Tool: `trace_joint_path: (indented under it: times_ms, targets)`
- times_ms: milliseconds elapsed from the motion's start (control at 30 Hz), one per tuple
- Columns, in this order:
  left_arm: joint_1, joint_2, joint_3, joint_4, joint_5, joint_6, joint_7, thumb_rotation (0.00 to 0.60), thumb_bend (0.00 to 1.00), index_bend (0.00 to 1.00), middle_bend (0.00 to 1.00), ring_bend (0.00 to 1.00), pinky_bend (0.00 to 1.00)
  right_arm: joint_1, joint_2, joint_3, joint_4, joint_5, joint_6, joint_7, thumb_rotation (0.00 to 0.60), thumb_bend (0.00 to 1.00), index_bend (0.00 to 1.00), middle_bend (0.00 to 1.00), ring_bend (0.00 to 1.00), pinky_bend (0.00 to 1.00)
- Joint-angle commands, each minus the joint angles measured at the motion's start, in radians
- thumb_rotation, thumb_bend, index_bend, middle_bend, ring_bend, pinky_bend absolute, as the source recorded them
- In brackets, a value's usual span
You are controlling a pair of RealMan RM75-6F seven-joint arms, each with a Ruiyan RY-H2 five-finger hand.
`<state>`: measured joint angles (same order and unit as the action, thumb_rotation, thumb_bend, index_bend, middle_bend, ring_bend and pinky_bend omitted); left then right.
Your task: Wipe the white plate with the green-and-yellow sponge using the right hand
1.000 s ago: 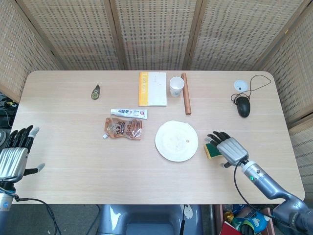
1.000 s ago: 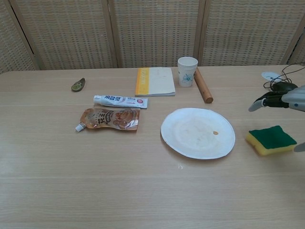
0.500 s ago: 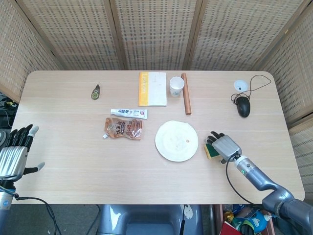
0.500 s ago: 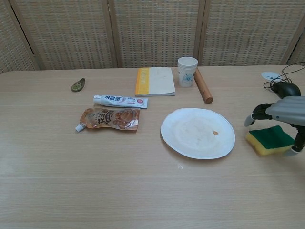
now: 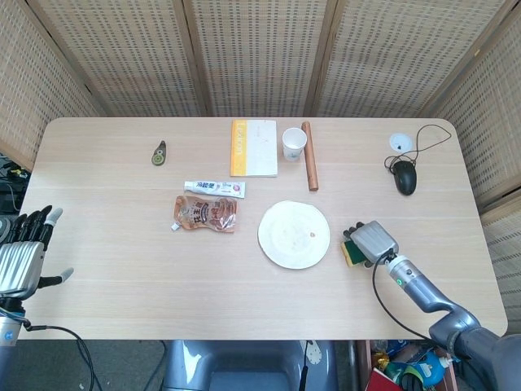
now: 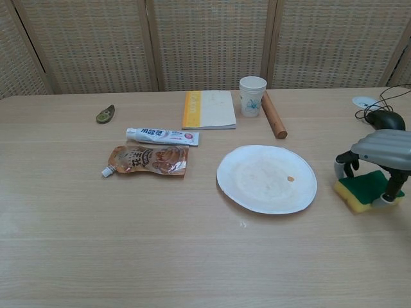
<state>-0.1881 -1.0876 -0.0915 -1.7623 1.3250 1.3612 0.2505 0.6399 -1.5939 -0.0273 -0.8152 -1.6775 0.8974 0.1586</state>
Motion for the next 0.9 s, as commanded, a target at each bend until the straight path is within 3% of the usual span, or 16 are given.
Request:
trace_joint_path:
  times_ms: [33, 400, 667, 767, 900]
  targets:
    - [0.001, 0.003, 0.001, -0.002, 0.001, 0.001, -0.006, 0.600, 0.00, 0.00, 0.00, 0.00, 0.00, 0.003, -0.027, -0.010, 0.039, -0.007, 0.020, 0.018, 0.600, 0.05, 0.42, 0.47, 0.39, 0.67]
    - [0.001, 0.013, 0.006, -0.007, 0.009, 0.000, -0.026, 0.600, 0.00, 0.00, 0.00, 0.00, 0.00, 0.000, -0.029, -0.004, 0.046, 0.005, 0.091, 0.078, 0.600, 0.14, 0.45, 0.50, 0.41, 0.67]
    - [-0.002, 0.020, 0.005, -0.008, 0.003, -0.009, -0.039, 0.600, 0.00, 0.00, 0.00, 0.00, 0.00, 0.031, 0.062, 0.069, -0.163, 0.048, 0.154, 0.240, 0.600, 0.15, 0.45, 0.50, 0.41, 0.67]
    - [-0.006, 0.021, 0.005, -0.009, 0.001, -0.015, -0.041, 0.600, 0.00, 0.00, 0.00, 0.00, 0.00, 0.071, 0.099, 0.116, -0.290, 0.099, 0.098, 0.301, 0.600, 0.15, 0.45, 0.50, 0.41, 0.67]
    - [-0.009, 0.025, 0.002, -0.007, -0.006, -0.021, -0.049, 0.600, 0.00, 0.00, 0.00, 0.00, 0.00, 0.122, 0.092, 0.166, -0.363, 0.177, 0.002, 0.292, 0.600, 0.15, 0.45, 0.50, 0.41, 0.67]
